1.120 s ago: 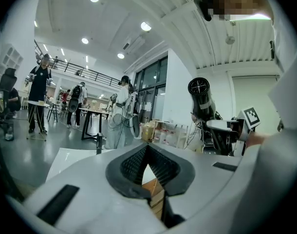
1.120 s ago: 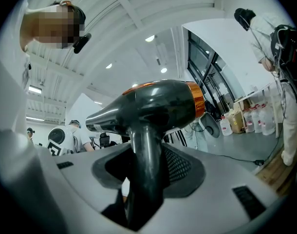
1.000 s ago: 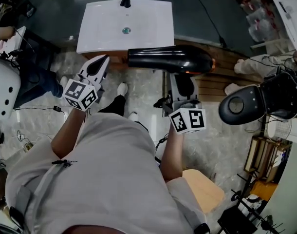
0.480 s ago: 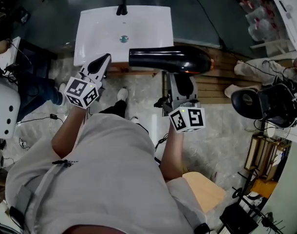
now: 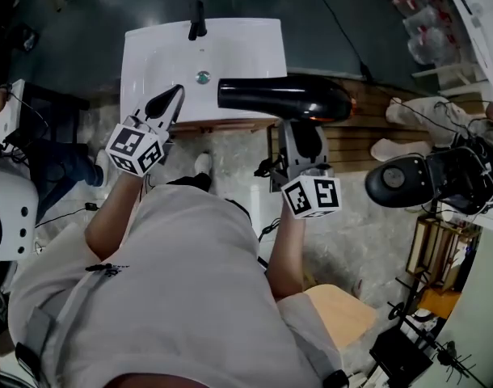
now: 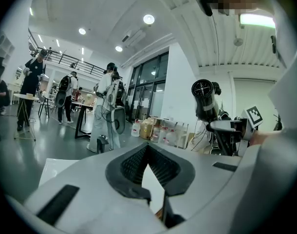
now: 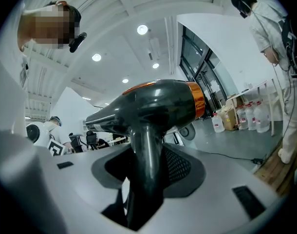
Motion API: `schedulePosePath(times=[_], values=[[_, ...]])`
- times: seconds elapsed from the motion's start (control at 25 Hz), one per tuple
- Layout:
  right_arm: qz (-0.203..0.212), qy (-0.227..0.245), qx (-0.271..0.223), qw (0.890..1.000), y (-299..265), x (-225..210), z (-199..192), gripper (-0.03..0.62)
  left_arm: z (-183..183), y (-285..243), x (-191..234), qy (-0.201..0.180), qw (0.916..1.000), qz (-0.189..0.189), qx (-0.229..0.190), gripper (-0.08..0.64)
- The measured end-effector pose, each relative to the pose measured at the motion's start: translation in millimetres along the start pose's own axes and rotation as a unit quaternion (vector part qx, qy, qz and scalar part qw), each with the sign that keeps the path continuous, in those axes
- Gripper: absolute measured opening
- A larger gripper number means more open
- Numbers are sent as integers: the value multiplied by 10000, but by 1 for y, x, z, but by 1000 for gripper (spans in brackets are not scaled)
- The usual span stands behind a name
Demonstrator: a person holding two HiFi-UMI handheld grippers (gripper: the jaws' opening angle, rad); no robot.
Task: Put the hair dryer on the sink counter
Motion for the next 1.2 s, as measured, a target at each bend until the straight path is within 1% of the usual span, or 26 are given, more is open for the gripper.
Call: schedulePosePath(times=[0.4, 0.68, 1.0, 1.2], values=[[-301, 45, -13, 9995, -45, -2, -18, 179, -15, -29, 56, 12, 9997, -228, -8, 2], [-520, 46, -6, 9986, -65, -4, -22, 179, -22, -45, 91, 35, 9996, -279, -28, 2], [-612, 6, -39, 9981, -64, 1, -35, 179, -35, -33, 104, 89, 9996, -249, -36, 2], [-617, 46, -13, 9981, -64, -7, -33, 179, -34, -38, 101, 171, 9995, -253, -55, 2]])
Point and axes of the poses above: the fingertips, and each gripper's own axes: y backward along the fingers, x to its left, z out of its top, the point moved 6 cm from there along y, backward along the fingers, and after that the axes turned 15 degrees about -y, right-handed, at the moved point
